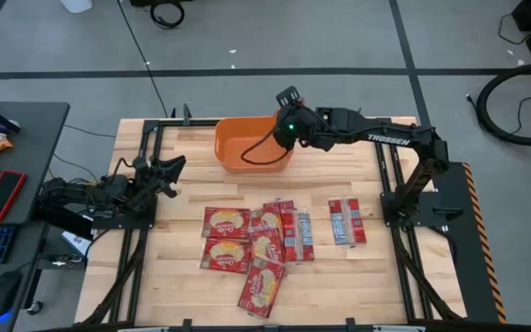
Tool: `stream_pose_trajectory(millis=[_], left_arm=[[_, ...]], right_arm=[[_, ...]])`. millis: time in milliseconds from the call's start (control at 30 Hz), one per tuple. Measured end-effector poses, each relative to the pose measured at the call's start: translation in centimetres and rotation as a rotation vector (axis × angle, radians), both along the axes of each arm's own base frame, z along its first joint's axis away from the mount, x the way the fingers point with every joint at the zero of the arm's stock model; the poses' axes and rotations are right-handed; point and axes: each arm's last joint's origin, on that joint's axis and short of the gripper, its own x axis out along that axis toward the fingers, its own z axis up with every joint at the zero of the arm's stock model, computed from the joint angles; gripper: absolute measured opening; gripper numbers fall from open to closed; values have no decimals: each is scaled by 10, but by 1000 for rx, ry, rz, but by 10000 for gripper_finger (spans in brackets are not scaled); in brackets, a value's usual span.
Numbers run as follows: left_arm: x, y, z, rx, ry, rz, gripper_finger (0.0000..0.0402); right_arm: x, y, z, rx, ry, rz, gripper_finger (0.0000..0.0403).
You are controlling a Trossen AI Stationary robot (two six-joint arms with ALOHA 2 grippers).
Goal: Sort popcorn bags into baskets
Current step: Put the popcorn bag into the orange container
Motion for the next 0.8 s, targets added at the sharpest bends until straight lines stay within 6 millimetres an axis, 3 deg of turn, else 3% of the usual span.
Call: stream_pose_trajectory(millis=[167, 367, 800], left_arm=[[0, 0, 0, 0, 0, 0, 73], [0, 0, 0, 0, 0, 0, 73], [0, 0, 0, 0, 1, 0, 73]], right_arm=[[3, -7, -3, 142, -59, 135, 8], [4, -17, -27, 235, -24, 209, 8], [1, -33, -96, 95, 271, 449, 4]])
